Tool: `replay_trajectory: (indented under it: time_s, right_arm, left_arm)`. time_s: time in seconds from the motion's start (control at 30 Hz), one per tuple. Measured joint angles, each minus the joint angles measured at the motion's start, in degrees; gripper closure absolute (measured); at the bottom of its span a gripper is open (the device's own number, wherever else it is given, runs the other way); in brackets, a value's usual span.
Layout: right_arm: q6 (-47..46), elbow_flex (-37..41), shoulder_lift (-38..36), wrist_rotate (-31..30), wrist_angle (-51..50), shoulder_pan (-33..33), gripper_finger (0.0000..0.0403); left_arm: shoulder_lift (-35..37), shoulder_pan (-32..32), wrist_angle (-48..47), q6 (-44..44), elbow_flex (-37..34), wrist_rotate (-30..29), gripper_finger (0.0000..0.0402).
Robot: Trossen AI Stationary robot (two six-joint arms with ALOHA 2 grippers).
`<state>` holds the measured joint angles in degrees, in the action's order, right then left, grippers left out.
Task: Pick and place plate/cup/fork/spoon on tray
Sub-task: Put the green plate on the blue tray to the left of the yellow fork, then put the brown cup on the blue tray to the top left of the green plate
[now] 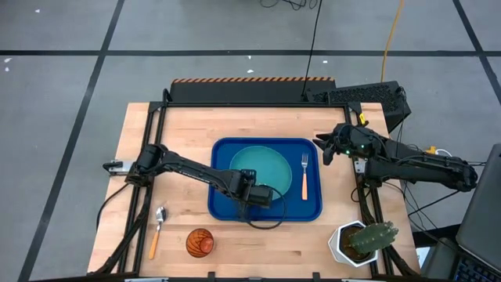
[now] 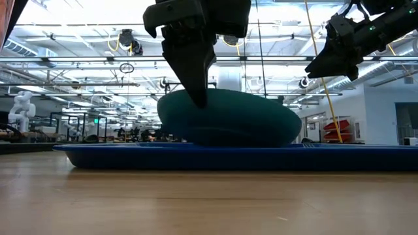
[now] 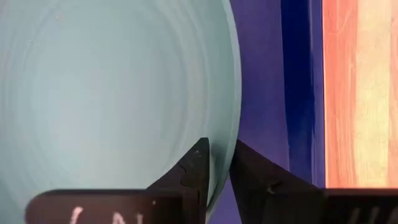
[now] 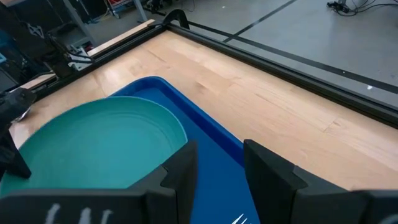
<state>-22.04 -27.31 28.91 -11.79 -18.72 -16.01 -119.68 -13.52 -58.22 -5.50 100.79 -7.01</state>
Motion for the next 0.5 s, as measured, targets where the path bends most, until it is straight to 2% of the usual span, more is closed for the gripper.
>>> replay_trajectory:
  time_s: [0.27, 0.5]
  right_arm:
    - [-0.01, 0.00, 0.00, 0.02, -0.02, 0.00, 0.0282]
    - [0.07, 0.00, 0.00, 0.04, -0.04, 0.00, 0.0282]
  left_arm:
    - [0.00, 0.04, 1.62, 0.02, 0.00, 0.04, 0.0341]
    - [0.00, 0.04, 5.84, -1.11, 0.00, 2.56, 0.0340]
